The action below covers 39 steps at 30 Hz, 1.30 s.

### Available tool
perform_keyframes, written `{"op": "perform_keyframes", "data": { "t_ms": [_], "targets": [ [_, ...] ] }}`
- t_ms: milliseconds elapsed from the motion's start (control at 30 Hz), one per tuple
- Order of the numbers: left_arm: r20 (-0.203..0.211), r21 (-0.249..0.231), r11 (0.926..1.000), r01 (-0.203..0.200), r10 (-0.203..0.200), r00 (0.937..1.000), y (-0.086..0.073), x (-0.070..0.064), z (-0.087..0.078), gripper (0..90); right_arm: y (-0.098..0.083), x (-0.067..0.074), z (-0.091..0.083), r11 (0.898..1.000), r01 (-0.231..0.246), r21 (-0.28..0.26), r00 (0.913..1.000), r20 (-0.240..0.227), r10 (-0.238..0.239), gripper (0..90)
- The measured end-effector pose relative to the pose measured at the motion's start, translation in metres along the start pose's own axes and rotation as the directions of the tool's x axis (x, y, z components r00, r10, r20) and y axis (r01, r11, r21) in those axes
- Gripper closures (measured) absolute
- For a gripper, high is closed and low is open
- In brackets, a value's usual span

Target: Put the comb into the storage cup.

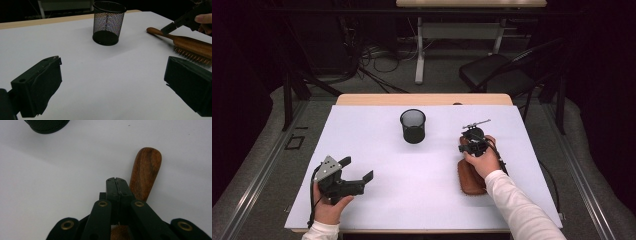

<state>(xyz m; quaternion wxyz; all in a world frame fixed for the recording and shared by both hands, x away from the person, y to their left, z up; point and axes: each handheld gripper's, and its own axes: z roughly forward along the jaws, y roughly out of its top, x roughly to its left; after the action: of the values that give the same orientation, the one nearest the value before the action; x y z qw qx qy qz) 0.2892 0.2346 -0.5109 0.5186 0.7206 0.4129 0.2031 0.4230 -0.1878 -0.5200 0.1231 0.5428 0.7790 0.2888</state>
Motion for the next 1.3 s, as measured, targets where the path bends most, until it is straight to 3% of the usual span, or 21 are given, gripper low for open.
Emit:
{"op": "perform_keyframes", "data": {
  "t_ms": [733,1300],
  "targets": [
    [0.002,0.005,1.0,-0.001,0.001,1.0,0.0,0.0,0.0,1.3,-0.002,-0.006,0.005,0.999,-0.011,0.044,0.9988,0.048,0.009,90.0],
    [0.002,0.006,1.0,0.0,0.0,1.0,-0.001,0.0,0.001,1.3,-0.004,-0.023,0.0,0.997,-0.04,0.064,0.9941,0.103,0.033,90.0]
  ]
}}
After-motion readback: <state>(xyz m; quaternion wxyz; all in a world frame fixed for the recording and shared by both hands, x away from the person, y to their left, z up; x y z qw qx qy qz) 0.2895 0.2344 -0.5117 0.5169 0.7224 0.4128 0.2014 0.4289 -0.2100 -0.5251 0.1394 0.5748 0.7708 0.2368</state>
